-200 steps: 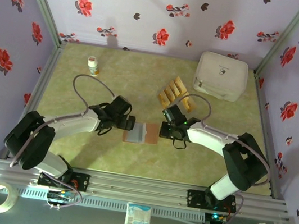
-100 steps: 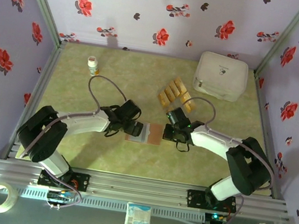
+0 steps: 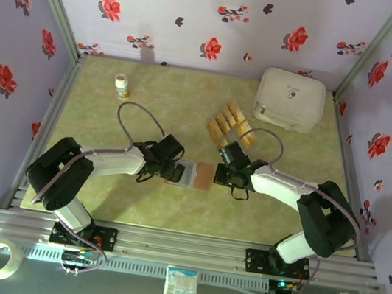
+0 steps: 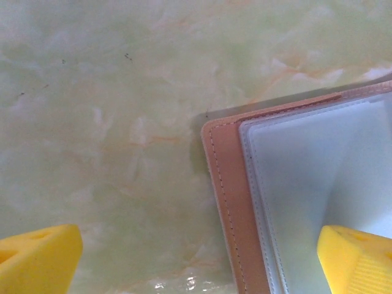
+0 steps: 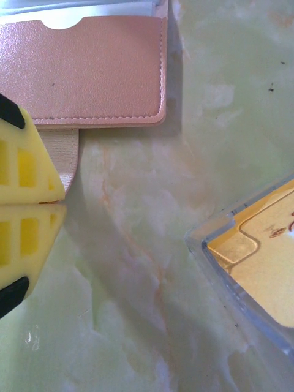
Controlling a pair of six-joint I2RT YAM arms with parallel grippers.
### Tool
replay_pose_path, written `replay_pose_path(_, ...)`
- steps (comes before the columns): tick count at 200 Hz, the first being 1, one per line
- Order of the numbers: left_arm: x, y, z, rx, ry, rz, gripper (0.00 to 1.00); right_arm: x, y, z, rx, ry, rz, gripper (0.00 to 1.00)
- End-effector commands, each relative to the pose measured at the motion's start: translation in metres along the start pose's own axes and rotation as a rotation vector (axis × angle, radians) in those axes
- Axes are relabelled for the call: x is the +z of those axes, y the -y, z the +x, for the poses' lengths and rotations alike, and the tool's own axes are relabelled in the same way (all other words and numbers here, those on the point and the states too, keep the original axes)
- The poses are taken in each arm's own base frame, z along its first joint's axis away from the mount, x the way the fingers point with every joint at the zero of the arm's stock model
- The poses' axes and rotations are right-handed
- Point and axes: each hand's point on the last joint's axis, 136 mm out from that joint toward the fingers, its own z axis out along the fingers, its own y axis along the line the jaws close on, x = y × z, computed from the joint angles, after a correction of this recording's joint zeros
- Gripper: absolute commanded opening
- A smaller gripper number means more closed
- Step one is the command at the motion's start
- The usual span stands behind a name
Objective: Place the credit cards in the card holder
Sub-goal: Move the card holder to the center of the table, then pick up the credit card from the storage box.
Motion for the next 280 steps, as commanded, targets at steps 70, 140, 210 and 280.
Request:
replay_pose_path(70, 0.000, -0.014, 0.008, -0.003, -0.004, -0.077, 0.99, -0.003, 0.006, -0.010, 0.014, 0.027, 0.012, 0.00)
replay_pose_path(140, -0.023, -0.004, -0.020, -0.047, 0.071, -0.018, 1.00, -0.052, -0.014, -0.033, -0.035, 0.085, -0.051, 0.46)
replay_pose_path(210, -0.049, -0.017, -0.032, -0.105, 0.146, 0.001, 1.00, -0.091, -0.014, -0.082, -0.205, 0.153, 0.052, 0.50)
replay_pose_path(280, -0.055, -0.048, -0.020, -0.181, 0.154, -0.025, 1.00, -0.050, -0.012, -0.105, -0.341, 0.031, 0.195, 0.38)
